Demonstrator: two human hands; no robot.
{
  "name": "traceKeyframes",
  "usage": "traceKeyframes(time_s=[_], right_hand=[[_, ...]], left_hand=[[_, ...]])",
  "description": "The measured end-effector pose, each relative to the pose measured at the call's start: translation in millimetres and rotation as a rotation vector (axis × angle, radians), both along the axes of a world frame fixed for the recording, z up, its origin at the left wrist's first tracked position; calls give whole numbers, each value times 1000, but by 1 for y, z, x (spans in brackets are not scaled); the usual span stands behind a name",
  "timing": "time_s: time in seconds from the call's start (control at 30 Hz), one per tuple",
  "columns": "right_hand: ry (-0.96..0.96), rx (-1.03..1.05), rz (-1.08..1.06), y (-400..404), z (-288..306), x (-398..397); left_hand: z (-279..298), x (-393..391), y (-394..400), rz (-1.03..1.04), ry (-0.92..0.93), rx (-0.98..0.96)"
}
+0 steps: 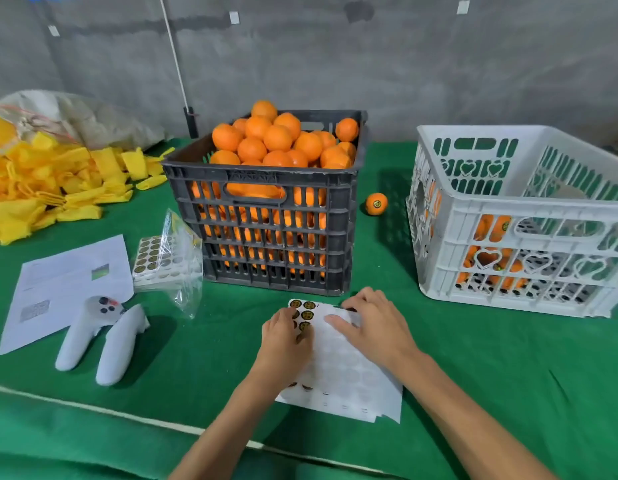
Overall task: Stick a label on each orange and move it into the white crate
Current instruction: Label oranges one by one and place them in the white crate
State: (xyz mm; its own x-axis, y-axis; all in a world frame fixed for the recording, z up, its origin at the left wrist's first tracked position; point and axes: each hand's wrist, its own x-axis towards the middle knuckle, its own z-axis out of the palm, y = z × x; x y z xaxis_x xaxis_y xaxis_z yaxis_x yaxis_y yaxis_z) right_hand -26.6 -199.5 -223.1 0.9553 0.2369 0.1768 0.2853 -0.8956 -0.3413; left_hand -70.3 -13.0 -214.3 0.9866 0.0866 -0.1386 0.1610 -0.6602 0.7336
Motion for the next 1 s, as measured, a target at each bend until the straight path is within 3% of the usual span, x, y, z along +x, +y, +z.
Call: traceKeyframes(time_s=[0.13,0.27,0.53,0.7,0.77,0.83,0.9,1.0], right_hand=[[3,-57,32,-12,9,4],[54,5,-66,-52,21,3],[134,-319,-510,-112,46,0],[149,-312,-706,-108,52,-3],[37,-255,-677,-98,55,-4],[-86,-152,-476,-84,54,-5],[31,-42,-190,-65,46,-9],[353,-89,-88,-44,24,-15]], left_hand=[[-1,-7,8,-122,-3,168],[5,-14,7,-33,-26,348],[22,-22,-1,116,122,550],[21,-25,0,155,104,520],[22,-24,-1,144,104,470],[25,-22,-5,122,116,369],[26,-21,-8,113,113,248],[28,-24,-16,97,101,171]])
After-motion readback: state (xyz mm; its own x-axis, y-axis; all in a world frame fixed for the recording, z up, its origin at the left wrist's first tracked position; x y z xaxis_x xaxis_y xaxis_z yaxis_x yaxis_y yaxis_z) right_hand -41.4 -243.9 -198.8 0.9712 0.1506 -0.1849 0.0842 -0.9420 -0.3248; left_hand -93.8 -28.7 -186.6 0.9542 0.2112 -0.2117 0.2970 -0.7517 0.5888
